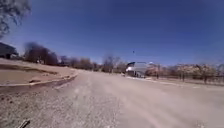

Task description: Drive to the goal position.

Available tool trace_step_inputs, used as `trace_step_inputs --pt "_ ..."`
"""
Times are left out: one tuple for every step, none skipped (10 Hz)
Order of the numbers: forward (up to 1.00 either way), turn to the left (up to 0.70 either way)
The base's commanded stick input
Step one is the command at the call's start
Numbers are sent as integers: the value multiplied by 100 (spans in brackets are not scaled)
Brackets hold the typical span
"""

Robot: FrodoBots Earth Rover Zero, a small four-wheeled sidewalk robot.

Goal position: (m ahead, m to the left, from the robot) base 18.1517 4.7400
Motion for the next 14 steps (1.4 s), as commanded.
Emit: trace_step_inputs --pt "100 0" --pt "100 0" --pt "100 0" --pt "100 0" --pt "100 0" --pt "100 0" --pt "100 0" --pt "100 27" --pt "100 27" --pt "100 27" --pt "100 27" --pt "100 0" --pt "100 0" --pt "100 0"
